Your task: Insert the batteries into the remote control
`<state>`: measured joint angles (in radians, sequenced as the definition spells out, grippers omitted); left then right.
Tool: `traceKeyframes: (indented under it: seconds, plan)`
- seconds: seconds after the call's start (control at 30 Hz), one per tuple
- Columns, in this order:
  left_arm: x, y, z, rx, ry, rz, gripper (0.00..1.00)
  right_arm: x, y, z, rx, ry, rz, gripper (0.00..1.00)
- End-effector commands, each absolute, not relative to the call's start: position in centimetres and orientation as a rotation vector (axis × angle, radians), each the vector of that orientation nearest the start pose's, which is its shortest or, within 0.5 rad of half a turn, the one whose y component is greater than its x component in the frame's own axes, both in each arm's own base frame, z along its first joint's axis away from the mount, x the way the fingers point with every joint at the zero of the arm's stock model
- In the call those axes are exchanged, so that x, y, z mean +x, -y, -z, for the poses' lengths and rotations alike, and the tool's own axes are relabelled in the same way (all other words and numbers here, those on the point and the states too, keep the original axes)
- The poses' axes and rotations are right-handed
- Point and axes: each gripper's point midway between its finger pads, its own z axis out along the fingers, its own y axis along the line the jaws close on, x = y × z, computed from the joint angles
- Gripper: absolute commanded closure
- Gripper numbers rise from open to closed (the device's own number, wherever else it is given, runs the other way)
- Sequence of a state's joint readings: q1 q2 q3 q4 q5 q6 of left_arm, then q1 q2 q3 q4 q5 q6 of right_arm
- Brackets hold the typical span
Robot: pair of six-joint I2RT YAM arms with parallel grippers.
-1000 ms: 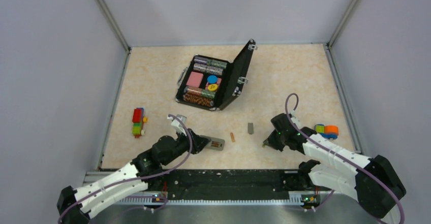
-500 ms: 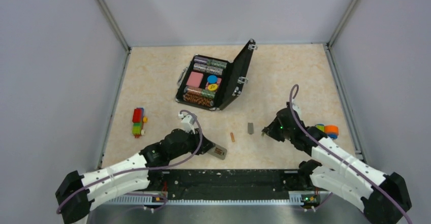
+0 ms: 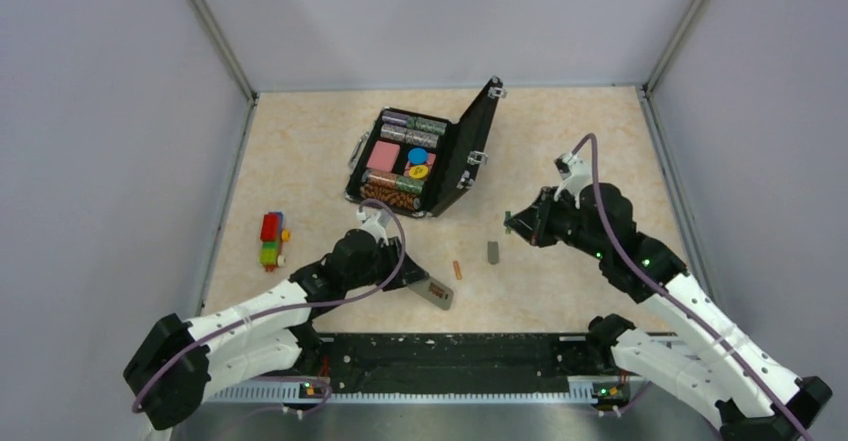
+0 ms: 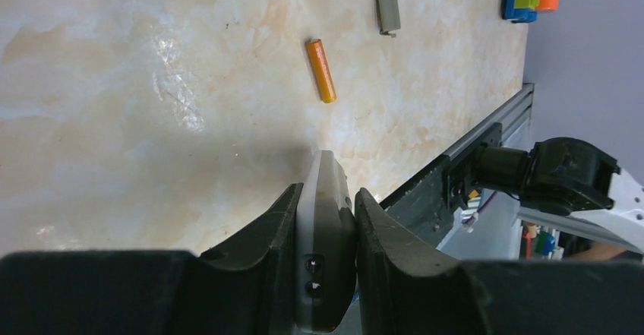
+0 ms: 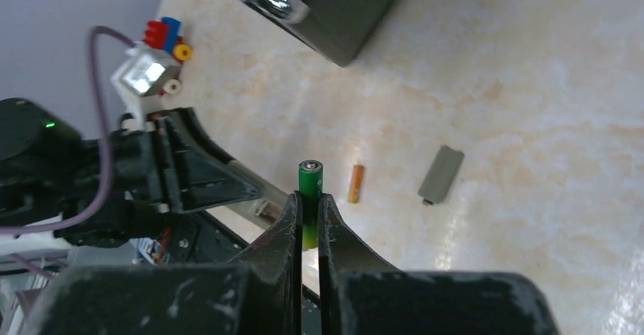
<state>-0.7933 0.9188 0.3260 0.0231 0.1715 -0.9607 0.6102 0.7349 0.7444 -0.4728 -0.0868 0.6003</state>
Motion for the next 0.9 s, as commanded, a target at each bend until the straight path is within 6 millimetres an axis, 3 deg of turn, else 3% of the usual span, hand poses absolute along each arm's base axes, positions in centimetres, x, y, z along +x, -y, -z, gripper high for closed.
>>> traceKeyframes:
  seconds: [0.0, 0.23, 0.43, 0.53, 0.67, 0.87]
  plan:
    - [16.5, 27.2, -12.9, -0.031, -2.294, 1.320, 1.00, 19.1, -20.3, -28.6, -0.325, -1.928, -0.933, 1.00]
    - [17.0, 27.4, -13.3, -0.015, -2.318, 1.332, 1.00, 16.2, -22.4, -34.4, -0.529, -1.765, -1.128, 1.00]
    - [16.9, 27.1, -13.2, -0.007, -2.336, 1.357, 1.00, 15.2, -25.0, -36.4, -0.641, -1.669, -1.238, 1.00]
    - [16.8, 26.7, -13.2, 0.001, -2.349, 1.374, 1.00, 15.6, -27.3, -36.0, -0.698, -1.661, -1.210, 1.00]
    - [16.5, 26.0, -13.0, 0.002, -2.360, 1.412, 1.00, 16.5, -30.7, -33.6, -0.760, -1.680, -1.124, 1.00]
    - [16.3, 24.8, -12.8, -0.037, -2.337, 1.469, 1.00, 17.4, -32.7, -30.3, -0.800, -1.658, -1.111, 1.00]
